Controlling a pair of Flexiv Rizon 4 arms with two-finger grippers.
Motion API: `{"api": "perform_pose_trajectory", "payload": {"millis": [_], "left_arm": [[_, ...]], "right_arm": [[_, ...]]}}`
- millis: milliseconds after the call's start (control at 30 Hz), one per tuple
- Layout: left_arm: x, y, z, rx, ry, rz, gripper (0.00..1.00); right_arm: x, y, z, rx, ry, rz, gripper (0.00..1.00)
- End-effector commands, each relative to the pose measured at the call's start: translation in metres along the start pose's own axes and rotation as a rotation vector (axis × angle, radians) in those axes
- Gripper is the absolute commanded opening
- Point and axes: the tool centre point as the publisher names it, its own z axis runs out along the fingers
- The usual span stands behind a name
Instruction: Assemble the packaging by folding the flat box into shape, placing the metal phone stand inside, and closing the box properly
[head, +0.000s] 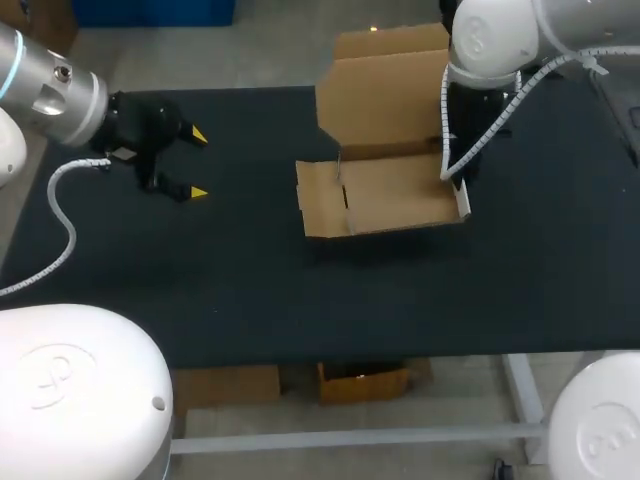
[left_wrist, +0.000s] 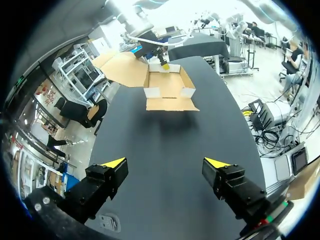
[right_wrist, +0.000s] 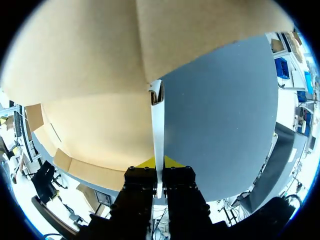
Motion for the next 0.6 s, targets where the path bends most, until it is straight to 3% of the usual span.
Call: {"api": "perform_pose_trajectory", "payload": {"millis": [33,600], "left_arm": [[0.0022,0.0012,-0.0061,-0.023,0.005,-0.009,1.0],[0.0019,0.0001,0.0038,-0.008,0.029,-0.029,1.0]], "right_arm": [[-0.0017,0.0033,0.0034,0.134,0.019,-0.002,0.0],[0.0035,0.002,0.0046,0.133,0.019,-0.002,0.0]]}}
